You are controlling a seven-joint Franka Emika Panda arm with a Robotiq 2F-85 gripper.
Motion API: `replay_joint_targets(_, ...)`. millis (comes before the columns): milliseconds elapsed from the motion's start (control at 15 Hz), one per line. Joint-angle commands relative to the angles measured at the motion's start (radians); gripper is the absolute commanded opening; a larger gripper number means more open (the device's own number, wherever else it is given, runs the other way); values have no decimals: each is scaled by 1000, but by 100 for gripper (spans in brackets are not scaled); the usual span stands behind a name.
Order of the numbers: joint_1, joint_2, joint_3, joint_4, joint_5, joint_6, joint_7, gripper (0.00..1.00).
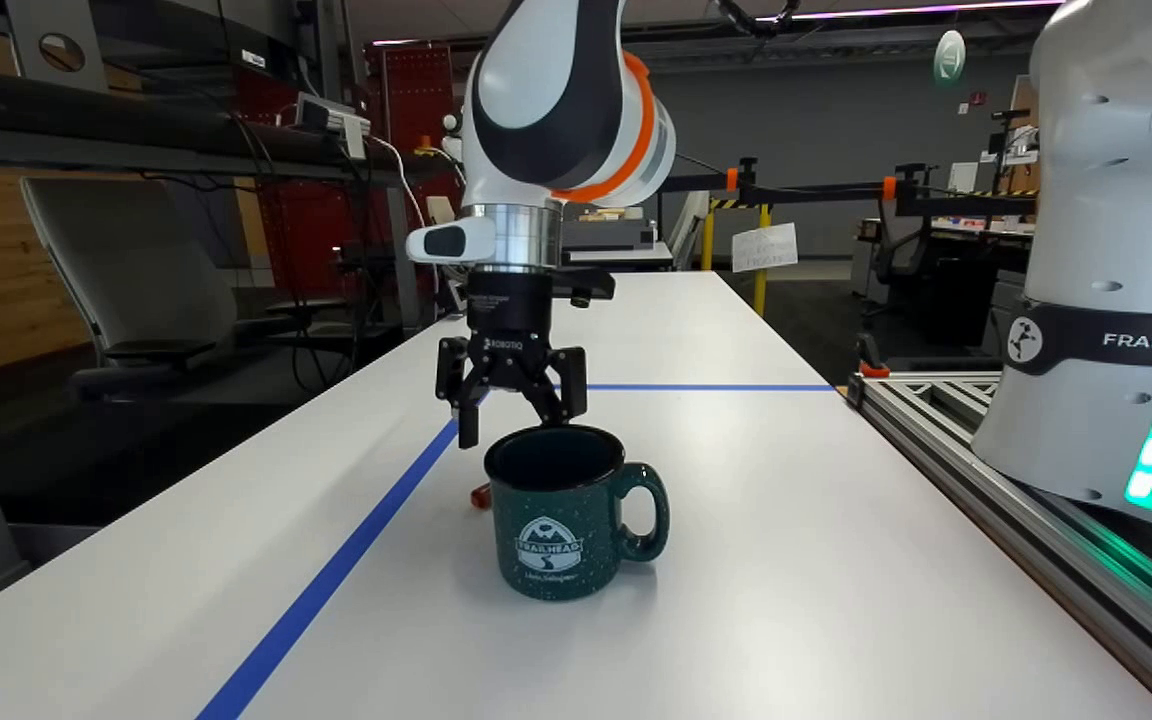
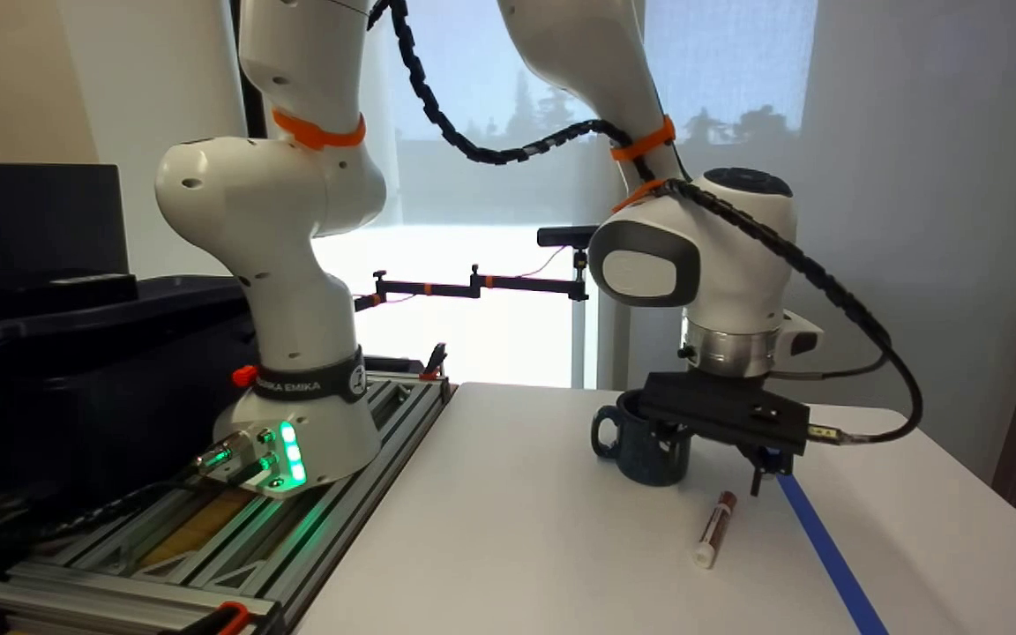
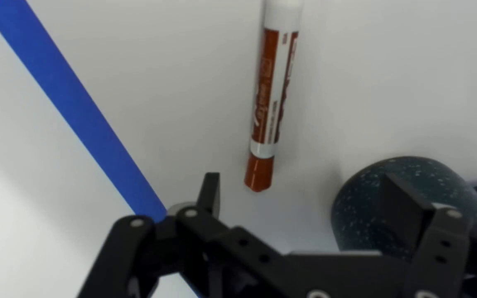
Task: Take the marker out of the cup
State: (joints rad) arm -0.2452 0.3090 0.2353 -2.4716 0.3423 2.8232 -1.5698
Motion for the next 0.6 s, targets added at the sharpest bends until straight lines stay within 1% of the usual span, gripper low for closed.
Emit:
replay_joint_targets(0,28,-109,-33,-21,-68,-89,37,100)
replay_joint_targets(67,37,-138,-46,-19,-89,-131,37,100)
replay_joint_targets(133,41,-165,-46,-19,-81,-164,32,100)
replay_joint_targets(267,86,-226,-75,-41,-86,-208,110,100)
replay_joint_targets(400,130,-286,-92,-62,-74,-258,219,100)
replay_joint_targets(467,151,-315,-96,-78,-52,-262,291,100)
replay_joint_targets(533,134,-341,-64,-99,-61,-251,379,100)
